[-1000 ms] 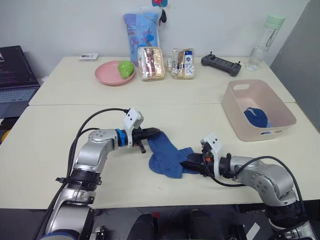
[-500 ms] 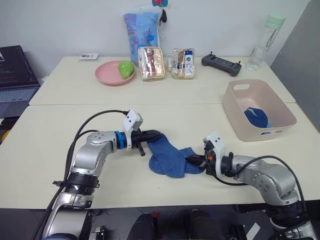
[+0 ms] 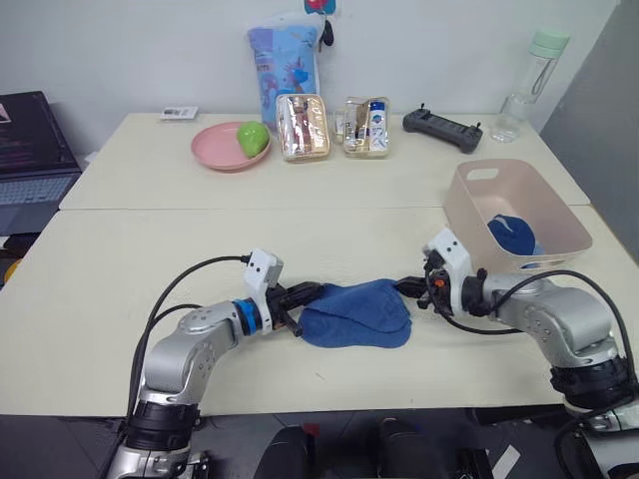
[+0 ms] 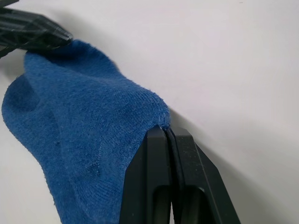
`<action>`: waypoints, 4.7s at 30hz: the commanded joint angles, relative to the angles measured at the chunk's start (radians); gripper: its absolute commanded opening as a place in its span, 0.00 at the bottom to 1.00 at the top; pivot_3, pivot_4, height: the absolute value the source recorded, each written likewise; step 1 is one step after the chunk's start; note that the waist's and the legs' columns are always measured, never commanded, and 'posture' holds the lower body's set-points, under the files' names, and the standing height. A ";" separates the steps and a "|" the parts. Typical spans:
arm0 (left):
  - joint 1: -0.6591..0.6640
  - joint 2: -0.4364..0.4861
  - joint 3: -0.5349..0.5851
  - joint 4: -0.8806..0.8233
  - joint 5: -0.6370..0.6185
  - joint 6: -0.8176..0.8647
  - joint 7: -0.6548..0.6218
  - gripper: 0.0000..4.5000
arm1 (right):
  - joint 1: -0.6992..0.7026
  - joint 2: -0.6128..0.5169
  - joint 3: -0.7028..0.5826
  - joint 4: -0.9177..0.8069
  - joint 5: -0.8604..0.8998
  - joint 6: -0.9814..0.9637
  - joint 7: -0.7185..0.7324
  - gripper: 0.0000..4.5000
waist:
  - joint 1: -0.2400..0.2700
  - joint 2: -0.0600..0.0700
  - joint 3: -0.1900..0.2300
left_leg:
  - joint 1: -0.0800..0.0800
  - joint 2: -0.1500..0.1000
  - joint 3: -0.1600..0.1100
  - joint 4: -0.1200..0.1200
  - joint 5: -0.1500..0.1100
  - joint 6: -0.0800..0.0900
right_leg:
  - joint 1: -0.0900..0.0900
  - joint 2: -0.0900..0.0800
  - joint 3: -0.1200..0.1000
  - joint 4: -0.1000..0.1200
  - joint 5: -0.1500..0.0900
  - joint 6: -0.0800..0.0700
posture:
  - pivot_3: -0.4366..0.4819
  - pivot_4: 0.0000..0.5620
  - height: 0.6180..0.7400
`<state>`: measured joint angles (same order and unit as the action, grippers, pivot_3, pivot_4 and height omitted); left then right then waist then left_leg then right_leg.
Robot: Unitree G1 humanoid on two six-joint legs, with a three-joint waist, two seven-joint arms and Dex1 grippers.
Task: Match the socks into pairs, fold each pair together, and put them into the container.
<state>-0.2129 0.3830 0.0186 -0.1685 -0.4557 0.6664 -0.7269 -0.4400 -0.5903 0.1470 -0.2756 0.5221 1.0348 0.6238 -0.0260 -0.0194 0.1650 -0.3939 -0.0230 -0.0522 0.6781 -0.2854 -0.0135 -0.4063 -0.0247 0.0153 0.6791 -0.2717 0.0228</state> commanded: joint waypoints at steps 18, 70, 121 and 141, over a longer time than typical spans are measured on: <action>-0.234 0.194 -0.116 0.237 0.100 -0.106 -0.204 0.75 | 0.211 -0.019 -0.103 -0.162 -0.011 -0.128 -0.017 0.84 | 0.009 0.000 0.000 | 0.000 0.000 0.000 0.000 0.000 0.000 | 0.000 0.000 0.000 0.000 0.000 0.000 | 0.48 0.27 1.00; -0.320 0.162 -0.189 0.324 0.155 -0.064 -0.276 0.37 | 0.206 -0.014 -0.110 -0.119 0.040 -0.118 0.056 0.00 | 0.009 0.000 0.000 | 0.000 0.000 0.000 0.000 0.000 0.000 | 0.000 0.000 0.000 0.000 0.000 0.000 | 0.48 0.27 1.00; 0.006 0.212 0.028 -0.166 -0.246 0.295 -0.111 0.00 | 0.219 -0.058 -0.149 -0.150 0.150 -0.071 0.046 0.00 | 0.009 0.000 0.000 | 0.000 0.000 0.000 0.000 0.000 0.000 | 0.001 0.000 0.000 -0.001 0.000 0.000 | 0.48 0.27 1.00; 0.023 0.225 -0.003 -0.153 -0.220 0.264 -0.121 0.00 | 0.200 -0.066 -0.106 -0.113 0.094 -0.090 0.066 0.00 | 0.009 0.000 0.000 | 0.000 0.000 0.000 0.000 0.000 0.000 | 0.001 0.000 0.000 -0.001 0.000 0.000 | 0.48 0.27 1.00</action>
<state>-0.1933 0.5952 0.0217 -0.3080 -0.6779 0.9515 -0.8401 -0.2255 -0.6492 0.0469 -0.3848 0.6148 0.9683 0.6773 -0.0172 -0.0195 0.1649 -0.3935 -0.0230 -0.0525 0.6776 -0.2854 -0.0135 -0.4058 -0.0247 0.0152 0.6785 -0.2719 0.0228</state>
